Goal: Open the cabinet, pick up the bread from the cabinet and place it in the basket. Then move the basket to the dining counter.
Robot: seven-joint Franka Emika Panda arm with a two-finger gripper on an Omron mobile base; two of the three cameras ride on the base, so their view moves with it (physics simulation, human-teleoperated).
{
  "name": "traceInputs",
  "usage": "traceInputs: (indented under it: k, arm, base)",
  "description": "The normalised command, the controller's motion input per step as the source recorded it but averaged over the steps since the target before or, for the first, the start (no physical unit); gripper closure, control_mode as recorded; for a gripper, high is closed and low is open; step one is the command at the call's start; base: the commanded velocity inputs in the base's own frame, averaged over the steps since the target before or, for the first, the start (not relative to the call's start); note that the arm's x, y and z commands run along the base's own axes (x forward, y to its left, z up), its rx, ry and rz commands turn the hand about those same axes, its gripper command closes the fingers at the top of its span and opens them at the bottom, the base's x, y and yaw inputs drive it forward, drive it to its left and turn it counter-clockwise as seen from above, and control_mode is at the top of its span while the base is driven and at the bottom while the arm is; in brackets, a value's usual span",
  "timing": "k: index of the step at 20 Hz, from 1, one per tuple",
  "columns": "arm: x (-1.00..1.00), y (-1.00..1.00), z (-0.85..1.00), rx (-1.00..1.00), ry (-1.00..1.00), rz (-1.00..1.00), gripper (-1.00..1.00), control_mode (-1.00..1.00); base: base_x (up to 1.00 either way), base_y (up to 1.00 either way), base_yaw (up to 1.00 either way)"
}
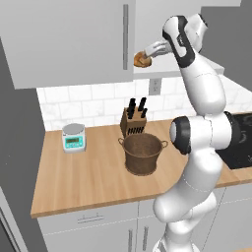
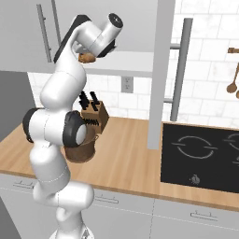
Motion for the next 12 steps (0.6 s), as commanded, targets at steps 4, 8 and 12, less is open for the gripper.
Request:
traceInputs:
  k: [4,8,12]
  arm:
    - [0.0,0.1,-0.21,0.0,0.0,0.02,-1.0,-1.0]
    - [0.0,0.15,-0.19,0.0,0.0,0.0,-1.0,-1.0]
    - [0.0,0.13,-0.12,0.0,0.0,0.0,-1.0,-1.0]
  base:
    - [0.0,0.0,0.0]
    - [0.0,0.0,0.0]
    - [0.0,0.0,0.0]
